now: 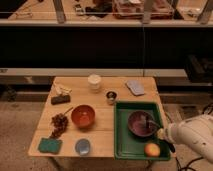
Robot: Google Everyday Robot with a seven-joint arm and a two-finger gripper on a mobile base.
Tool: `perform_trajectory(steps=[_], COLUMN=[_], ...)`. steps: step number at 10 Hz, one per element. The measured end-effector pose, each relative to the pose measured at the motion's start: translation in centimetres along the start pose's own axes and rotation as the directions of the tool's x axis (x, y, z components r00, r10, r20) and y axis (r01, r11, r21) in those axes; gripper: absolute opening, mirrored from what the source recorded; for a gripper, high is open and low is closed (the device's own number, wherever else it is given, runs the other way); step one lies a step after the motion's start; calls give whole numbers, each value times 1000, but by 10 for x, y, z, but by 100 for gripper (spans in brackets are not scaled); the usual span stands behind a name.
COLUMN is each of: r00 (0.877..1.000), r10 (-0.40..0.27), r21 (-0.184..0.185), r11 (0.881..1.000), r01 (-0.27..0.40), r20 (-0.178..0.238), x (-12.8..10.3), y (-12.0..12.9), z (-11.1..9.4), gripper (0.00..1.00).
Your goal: Wipe purple bowl with brush
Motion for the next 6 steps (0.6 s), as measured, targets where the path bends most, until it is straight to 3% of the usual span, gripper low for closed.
perform_trajectory(steps=[6], r00=[998], r10=[-64], r21=[18], r11=[998], r01=[64], r20=[7], x=[2], y=[-37], z=[11], gripper=[0])
